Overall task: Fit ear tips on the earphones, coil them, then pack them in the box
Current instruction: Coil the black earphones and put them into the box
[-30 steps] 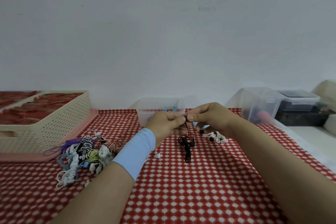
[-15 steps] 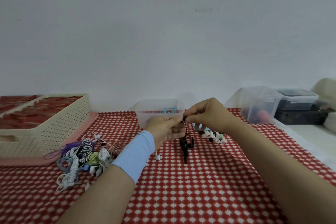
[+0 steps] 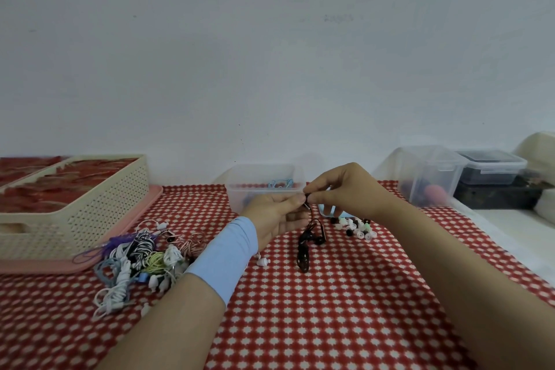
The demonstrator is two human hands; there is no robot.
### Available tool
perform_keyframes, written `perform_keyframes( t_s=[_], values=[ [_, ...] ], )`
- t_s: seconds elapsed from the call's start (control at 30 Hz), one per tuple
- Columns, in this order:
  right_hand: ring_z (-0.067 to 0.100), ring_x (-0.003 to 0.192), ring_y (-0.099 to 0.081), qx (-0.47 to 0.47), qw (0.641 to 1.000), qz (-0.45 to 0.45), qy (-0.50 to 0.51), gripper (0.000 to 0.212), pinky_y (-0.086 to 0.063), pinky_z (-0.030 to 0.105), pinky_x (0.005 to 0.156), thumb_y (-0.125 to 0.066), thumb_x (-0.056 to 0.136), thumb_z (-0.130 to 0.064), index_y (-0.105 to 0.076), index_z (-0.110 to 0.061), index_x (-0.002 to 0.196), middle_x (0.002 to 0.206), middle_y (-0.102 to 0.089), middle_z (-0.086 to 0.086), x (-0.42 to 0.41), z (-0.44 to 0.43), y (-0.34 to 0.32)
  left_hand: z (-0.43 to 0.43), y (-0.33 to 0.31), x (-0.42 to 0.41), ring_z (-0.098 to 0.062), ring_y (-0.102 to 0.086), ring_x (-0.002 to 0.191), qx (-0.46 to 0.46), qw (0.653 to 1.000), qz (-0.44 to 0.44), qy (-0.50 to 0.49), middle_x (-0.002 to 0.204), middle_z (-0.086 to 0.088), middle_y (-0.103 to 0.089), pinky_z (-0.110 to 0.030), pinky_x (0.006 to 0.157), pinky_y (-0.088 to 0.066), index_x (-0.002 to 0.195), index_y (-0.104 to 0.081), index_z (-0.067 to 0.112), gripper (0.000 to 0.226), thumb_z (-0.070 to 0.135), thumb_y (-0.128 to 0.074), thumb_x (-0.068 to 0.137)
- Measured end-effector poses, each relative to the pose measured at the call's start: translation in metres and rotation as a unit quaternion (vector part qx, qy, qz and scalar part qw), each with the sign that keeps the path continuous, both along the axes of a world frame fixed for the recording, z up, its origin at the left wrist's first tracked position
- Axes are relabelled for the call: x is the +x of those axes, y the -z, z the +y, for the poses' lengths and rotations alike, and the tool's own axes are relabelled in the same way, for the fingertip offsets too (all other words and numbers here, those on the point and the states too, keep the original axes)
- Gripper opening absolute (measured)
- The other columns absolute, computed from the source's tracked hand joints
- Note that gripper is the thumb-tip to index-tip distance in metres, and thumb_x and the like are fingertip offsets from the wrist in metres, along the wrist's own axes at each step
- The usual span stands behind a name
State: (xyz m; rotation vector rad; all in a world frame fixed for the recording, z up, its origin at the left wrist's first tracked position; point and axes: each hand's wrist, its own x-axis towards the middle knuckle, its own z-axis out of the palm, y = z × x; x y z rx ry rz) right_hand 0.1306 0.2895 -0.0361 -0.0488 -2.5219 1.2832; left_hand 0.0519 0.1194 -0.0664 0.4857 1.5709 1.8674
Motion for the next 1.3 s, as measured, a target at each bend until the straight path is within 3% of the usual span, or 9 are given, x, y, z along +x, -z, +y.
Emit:
perform_keyframes(
  t_s=[0.17, 0.33, 0.5, 0.77, 0.97, 1.07, 1.3],
  values=[
    [0.023, 0.072, -0.072, -0.089, 0.995, -0.035, -0.016, 0.017, -0.063, 0.039, 0.069, -0.076, 0.09, -0.018, -0.079, -0.022, 0.106, 0.089, -0.079, -0.001, 0.005, 0.003, -0.004, -0.002, -0.002, 0.0, -0.015, -0.07, 0.077, 0.001, 0.999, 0.047, 0.005, 0.09, -0.009, -0.072, -0.026, 0.072, -0.06, 0.113, -0.07, 0.004, 0.022, 0.009, -0.064, 0.092],
    [0.02, 0.07, -0.068, -0.144, 0.988, -0.059, -0.008, 0.006, -0.06, 0.036, 0.069, -0.08, 0.085, -0.017, -0.083, -0.018, 0.09, 0.08, -0.078, -0.002, 0.005, 0.0, 0.0, -0.002, -0.002, 0.001, -0.016, -0.07, 0.076, -0.013, 0.994, 0.106, -0.004, 0.084, -0.009, -0.071, -0.027, 0.071, -0.059, 0.108, -0.072, 0.004, 0.019, 0.008, -0.066, 0.091],
    [0.015, 0.073, -0.069, -0.196, 0.975, -0.092, -0.048, 0.011, -0.059, 0.034, 0.074, -0.074, 0.09, -0.017, -0.083, -0.019, 0.097, 0.084, -0.076, 0.003, 0.01, 0.004, -0.007, -0.002, -0.006, -0.001, -0.016, -0.07, 0.074, 0.003, 0.993, 0.121, -0.012, 0.082, -0.01, -0.073, -0.026, 0.07, -0.058, 0.105, -0.073, 0.004, 0.018, 0.011, -0.069, 0.088],
    [0.016, 0.076, -0.071, -0.177, 0.975, -0.125, -0.05, 0.011, -0.057, 0.028, 0.064, -0.076, 0.089, -0.016, -0.083, -0.022, 0.094, 0.087, -0.077, 0.001, 0.007, 0.004, -0.004, -0.004, -0.005, 0.001, -0.017, -0.07, 0.072, -0.01, 0.987, 0.163, 0.0, 0.077, -0.008, -0.073, -0.025, 0.067, -0.058, 0.095, -0.076, 0.013, 0.013, 0.005, -0.068, 0.088],
    [0.018, 0.085, -0.073, -0.161, 0.975, -0.124, -0.086, 0.019, -0.058, 0.03, 0.067, -0.072, 0.093, -0.021, -0.079, -0.019, 0.11, 0.101, -0.078, 0.002, 0.012, 0.007, -0.008, -0.006, -0.005, 0.001, -0.015, -0.069, 0.072, -0.002, 0.993, 0.122, 0.002, 0.08, -0.007, -0.073, -0.024, 0.065, -0.057, 0.098, -0.075, 0.01, 0.012, 0.012, -0.067, 0.09],
    [0.02, 0.082, -0.074, -0.151, 0.981, -0.093, -0.078, 0.024, -0.062, 0.035, 0.069, -0.075, 0.09, -0.014, -0.076, -0.017, 0.114, 0.097, -0.077, 0.007, 0.01, 0.008, -0.009, -0.006, -0.007, 0.0, -0.015, -0.068, 0.072, 0.007, 0.996, 0.087, 0.0, 0.081, -0.01, -0.073, -0.023, 0.062, -0.058, 0.099, -0.073, 0.005, 0.017, 0.018, -0.067, 0.089],
    [0.025, 0.081, -0.075, -0.053, 0.996, -0.046, -0.051, 0.01, -0.064, 0.041, 0.071, -0.076, 0.09, -0.014, -0.081, -0.017, 0.098, 0.094, -0.079, 0.004, 0.006, 0.004, -0.008, -0.003, -0.005, 0.001, -0.016, -0.069, 0.073, -0.021, 0.996, 0.087, -0.012, 0.088, -0.01, -0.074, -0.025, 0.061, -0.057, 0.1, -0.073, 0.007, 0.018, 0.018, -0.071, 0.086]
  ],
)
